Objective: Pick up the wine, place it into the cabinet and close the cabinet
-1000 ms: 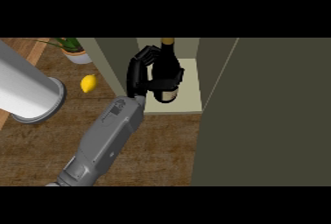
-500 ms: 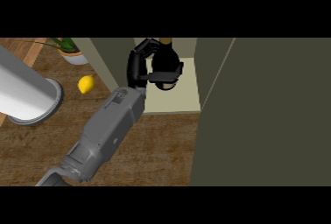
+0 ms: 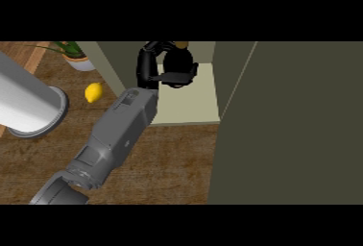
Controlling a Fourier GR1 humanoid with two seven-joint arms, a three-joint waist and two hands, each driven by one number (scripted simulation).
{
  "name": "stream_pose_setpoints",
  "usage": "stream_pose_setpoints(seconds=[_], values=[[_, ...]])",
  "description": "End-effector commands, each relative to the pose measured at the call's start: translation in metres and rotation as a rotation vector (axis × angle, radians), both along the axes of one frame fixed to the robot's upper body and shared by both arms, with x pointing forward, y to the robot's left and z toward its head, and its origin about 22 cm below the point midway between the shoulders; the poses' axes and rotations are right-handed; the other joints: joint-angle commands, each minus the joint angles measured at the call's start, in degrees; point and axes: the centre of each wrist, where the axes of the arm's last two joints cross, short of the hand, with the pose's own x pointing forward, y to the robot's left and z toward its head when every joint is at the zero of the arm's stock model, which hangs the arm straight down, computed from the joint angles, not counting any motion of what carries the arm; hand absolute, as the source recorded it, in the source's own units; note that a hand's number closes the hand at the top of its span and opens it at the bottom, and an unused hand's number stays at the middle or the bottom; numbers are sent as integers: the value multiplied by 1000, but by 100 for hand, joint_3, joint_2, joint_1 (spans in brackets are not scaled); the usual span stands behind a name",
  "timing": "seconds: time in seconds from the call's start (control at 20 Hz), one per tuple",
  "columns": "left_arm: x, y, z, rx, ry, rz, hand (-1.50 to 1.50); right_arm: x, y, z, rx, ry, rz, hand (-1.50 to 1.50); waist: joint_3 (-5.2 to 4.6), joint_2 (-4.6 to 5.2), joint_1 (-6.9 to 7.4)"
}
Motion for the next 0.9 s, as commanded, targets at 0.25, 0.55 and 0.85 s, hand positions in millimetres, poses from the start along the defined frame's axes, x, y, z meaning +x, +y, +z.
stream_pose_setpoints(seconds=[0.25,0.55,0.85], values=[[2,10,-10,-167,114,38,150,-9,-2,6,16,-20,47,-150,2,45,-65],[-1,12,-20,-192,104,39,150,-15,1,15,27,-19,71,-150,-3,68,-126],[6,17,-9,-154,96,64,150,-10,3,13,16,-43,68,-150,0,83,-159]])
